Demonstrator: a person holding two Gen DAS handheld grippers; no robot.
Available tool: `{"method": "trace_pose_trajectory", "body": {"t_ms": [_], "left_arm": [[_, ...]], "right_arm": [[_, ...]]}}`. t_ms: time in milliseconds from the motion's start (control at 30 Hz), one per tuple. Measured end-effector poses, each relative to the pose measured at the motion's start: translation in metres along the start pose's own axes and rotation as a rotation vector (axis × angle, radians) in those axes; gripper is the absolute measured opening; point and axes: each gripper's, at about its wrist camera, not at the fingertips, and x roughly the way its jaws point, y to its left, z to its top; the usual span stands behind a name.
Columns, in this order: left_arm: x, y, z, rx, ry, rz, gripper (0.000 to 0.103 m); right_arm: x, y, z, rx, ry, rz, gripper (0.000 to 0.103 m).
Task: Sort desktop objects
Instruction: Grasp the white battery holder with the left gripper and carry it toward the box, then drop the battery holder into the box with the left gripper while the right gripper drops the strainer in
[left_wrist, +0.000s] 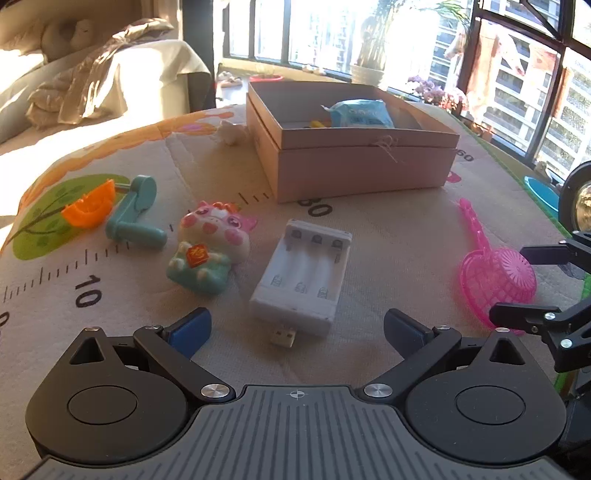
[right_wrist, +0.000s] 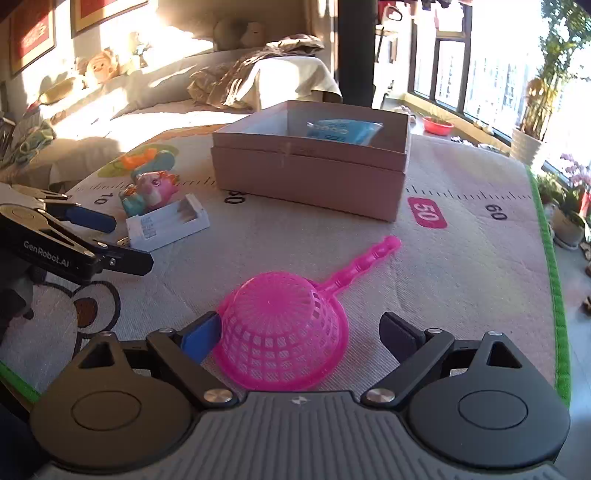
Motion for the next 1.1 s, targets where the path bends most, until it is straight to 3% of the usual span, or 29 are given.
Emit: {"method": "trace_pose_trajectory", "body": {"t_ms": [167,267,300,367,433,633,833,933,1100], "left_arm": [[0.019,-0.012,0.016,-0.009,-0.004,0.048,0.099],[0.02,-0.016,0.017,0.013,-0.016,0.054,0.083],[0.017,-0.017,0.016,0.022,-0.02,0.051,0.079],[0.01,-0.02,0.011,0.052,-0.03,0.052,0.059],[0.002,-0.024,0.004,0.081,-0.035,0.051,0.052],[-0.03,-0.04,0.008,0.159,-0.085,0.028,0.052],[-0.067,-0.048,0.08,0.218,-0.292,0.034,0.052],[-0.05,-0.05,0.116,0.238,-0.32,0.038,0.052],[0.019,-0.053,0.155,0.244,-0.291,0.017,0.053]], "right_arm": [[0.003,0.002,-0.002,0.072,-0.011,-0.01,0.093],[0.008,0.01,0.001,0.057,-0.019,-0.028,0.092],[0.01,0.013,0.003,0.038,-0.009,-0.031,0.086],[0.008,0.019,0.004,-0.007,-0.001,-0.036,0.082],[0.003,0.021,0.005,-0.048,0.0,-0.035,0.082],[-0.037,0.017,0.026,-0.111,-0.096,-0.006,0.082],[-0.079,-0.003,0.073,-0.182,-0.3,-0.093,0.082],[-0.079,-0.018,0.092,-0.173,-0.347,-0.133,0.082],[-0.052,-0.037,0.11,-0.148,-0.327,-0.136,0.082]]}}
